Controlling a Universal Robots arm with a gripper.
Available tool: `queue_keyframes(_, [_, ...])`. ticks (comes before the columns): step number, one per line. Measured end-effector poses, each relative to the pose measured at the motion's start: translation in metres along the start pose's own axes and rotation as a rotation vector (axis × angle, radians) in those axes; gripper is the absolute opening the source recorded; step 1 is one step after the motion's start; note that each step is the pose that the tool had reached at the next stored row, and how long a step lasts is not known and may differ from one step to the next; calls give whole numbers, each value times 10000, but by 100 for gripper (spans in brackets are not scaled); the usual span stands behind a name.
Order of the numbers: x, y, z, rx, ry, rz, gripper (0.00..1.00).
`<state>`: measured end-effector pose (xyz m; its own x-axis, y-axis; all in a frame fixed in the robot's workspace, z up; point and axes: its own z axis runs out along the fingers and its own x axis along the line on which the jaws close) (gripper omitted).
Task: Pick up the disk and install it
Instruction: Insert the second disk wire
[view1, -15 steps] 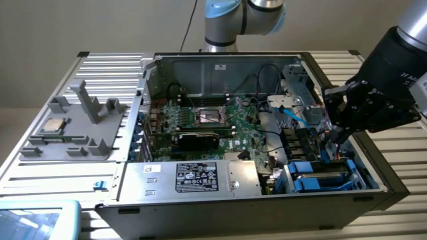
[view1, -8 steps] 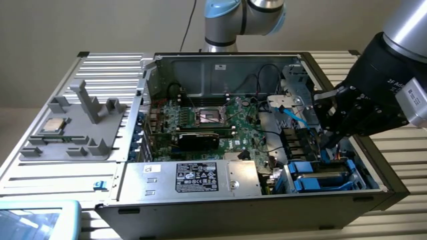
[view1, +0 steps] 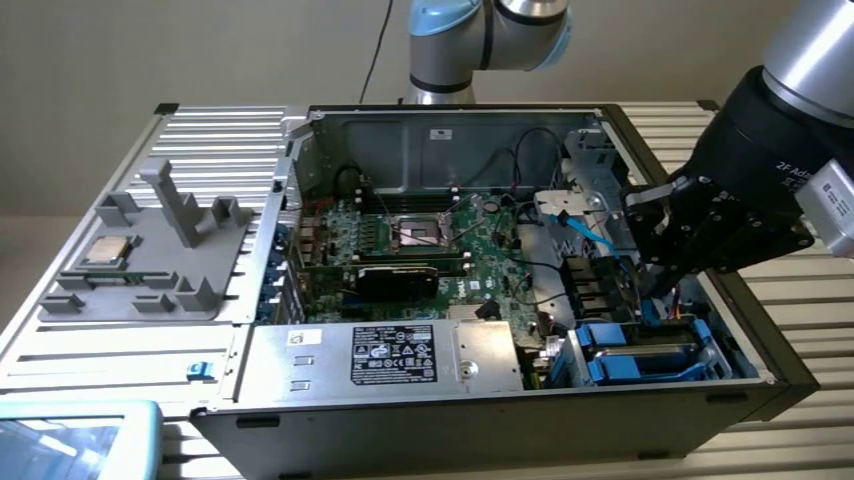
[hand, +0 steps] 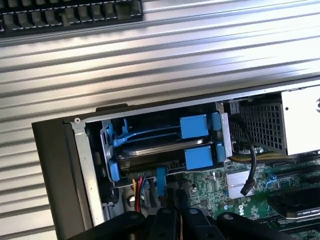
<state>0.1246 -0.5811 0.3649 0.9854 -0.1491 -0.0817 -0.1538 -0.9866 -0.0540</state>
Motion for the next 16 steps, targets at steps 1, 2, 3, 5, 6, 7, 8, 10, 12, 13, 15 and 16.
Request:
queue_keyframes(1, [1, 0, 4, -11, 11, -182, 11])
queue_keyframes(2, [1, 0, 8, -23, 41, -358, 11])
queue_keyframes(3, [2, 0, 13, -36, 72, -542, 11])
queue_keyframes(5, [3, 1, 24, -54, 107, -825, 11])
queue_keyframes(6, [3, 2, 30, -60, 105, -925, 11])
queue_keyframes(7, [4, 6, 36, -68, 101, -1005, 11])
queue_keyframes(8, [5, 9, 42, -73, 97, -1077, 11])
queue_keyframes(10, [7, 18, 55, -82, 91, -1200, 11])
queue_keyframes(12, [8, 21, 65, -145, 91, -1283, 11])
queue_keyframes(13, [9, 22, 69, -206, 95, -1321, 11])
queue_keyframes(15, [10, 22, 74, -349, 140, -1379, 11])
queue_keyframes(16, [9, 22, 77, -410, 181, -1421, 11])
